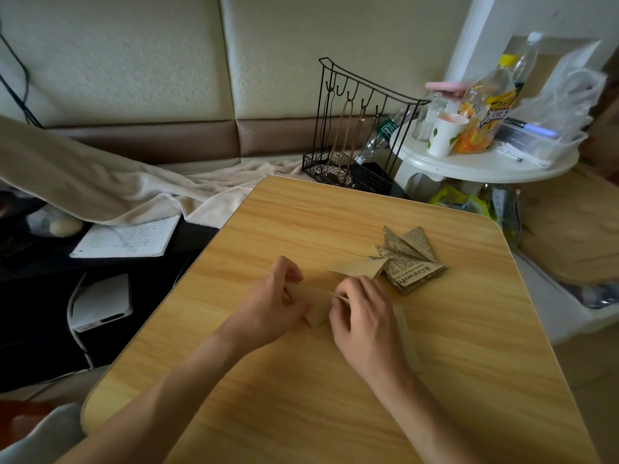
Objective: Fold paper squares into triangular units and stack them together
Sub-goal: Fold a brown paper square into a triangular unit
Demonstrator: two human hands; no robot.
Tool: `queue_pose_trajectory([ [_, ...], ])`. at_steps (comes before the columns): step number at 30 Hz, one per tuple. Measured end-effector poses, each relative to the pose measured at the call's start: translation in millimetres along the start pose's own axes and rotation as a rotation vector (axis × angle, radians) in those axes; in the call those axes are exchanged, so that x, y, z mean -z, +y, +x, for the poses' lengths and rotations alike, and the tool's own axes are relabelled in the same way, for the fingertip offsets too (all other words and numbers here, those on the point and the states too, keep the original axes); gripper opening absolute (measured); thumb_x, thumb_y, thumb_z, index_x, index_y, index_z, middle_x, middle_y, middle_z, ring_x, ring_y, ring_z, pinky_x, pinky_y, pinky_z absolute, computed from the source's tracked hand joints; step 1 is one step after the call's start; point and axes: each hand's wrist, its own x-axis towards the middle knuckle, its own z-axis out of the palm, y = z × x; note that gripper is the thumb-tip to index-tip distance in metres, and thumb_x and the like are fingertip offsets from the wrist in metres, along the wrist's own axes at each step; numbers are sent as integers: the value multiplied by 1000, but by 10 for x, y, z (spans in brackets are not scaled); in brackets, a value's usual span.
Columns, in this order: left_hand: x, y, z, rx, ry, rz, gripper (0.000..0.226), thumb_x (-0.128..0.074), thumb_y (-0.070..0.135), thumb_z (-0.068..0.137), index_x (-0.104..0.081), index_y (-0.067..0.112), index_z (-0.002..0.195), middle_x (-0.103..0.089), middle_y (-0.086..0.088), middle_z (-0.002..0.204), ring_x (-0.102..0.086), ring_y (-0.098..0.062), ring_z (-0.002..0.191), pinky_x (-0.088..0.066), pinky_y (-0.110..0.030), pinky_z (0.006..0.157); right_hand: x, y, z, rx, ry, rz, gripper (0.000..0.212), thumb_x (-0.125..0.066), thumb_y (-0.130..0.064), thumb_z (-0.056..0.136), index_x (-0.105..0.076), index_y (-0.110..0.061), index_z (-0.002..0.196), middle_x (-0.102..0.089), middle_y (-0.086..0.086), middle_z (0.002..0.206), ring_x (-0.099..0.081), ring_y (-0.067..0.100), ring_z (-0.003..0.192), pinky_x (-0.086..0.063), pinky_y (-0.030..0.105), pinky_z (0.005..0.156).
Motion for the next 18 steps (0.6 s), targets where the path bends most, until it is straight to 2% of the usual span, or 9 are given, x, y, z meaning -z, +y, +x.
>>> queue_pose_trajectory([
  [2, 15, 21, 5, 76, 99, -147, 5, -65, 18, 96, -64, 20, 99, -72, 4, 81, -66, -7, 69, -58, -37, 71, 11, -5, 5, 5, 29, 26, 10, -62, -9, 95, -56, -12, 88, -54, -1, 87, -54, 24, 84, -48, 42, 74],
  [5, 4, 4, 17, 148, 205, -218, 9, -68, 13, 95, -72, 21, 90, -75, 1, 67, -73, -13, 67, -62, -46, 74, 21, -6, 12, 12, 50, 64, 11, -61, -8, 98, -60, -12, 88, -59, -3, 85, -55, 20, 81, -48, 38, 73],
  [8, -8, 16, 28, 213, 305, -287, 3, -71, 23, 95, -71, 23, 92, -75, 7, 67, -73, -9, 62, -63, -40, 69, 44, 12, 40, -27, 91, 155, 11, -63, -4, 98, -66, -13, 92, -63, -5, 85, -58, 14, 78, -47, 29, 70],
  [11, -16, 44, 45, 236, 396, -311, 6, -63, 24, 99, -68, 24, 96, -76, 11, 73, -71, -5, 60, -56, -21, 55, 69, 64, 70, -144, 240, 204, 7, -65, -4, 98, -64, -9, 103, -67, -4, 82, -62, 14, 70, -48, 26, 62],
  [12, -27, 62, 37, 196, 392, -280, 8, -62, 23, 99, -69, 25, 96, -75, 9, 75, -70, -5, 64, -54, -18, 54, 70, 90, 77, -209, 303, 209, 9, -66, -3, 98, -61, -7, 104, -67, -2, 80, -62, 16, 67, -47, 27, 59],
  [14, -78, 114, -15, 5, 286, -157, 9, -65, 19, 96, -72, 25, 96, -72, 10, 84, -67, -4, 75, -51, -15, 60, 55, 139, 82, -327, 385, 203, 11, -64, 0, 97, -56, -5, 101, -67, 1, 76, -63, 24, 63, -44, 31, 58],
  [16, -177, 183, -71, -220, 105, -31, 12, -69, 17, 92, -75, 25, 100, -68, 11, 95, -61, -4, 86, -46, -14, 71, 33, 161, 74, -368, 394, 171, 11, -64, 2, 95, -55, -4, 98, -66, 4, 73, -63, 30, 62, -42, 36, 58],
  [18, -287, 229, -98, -351, -56, 73, 20, -69, 20, 92, -76, 25, 110, -65, 7, 109, -57, -8, 102, -45, -17, 86, 15, 175, 72, -382, 387, 152, 11, -65, 2, 94, -56, -3, 96, -66, 7, 73, -64, 33, 64, -42, 40, 61],
])
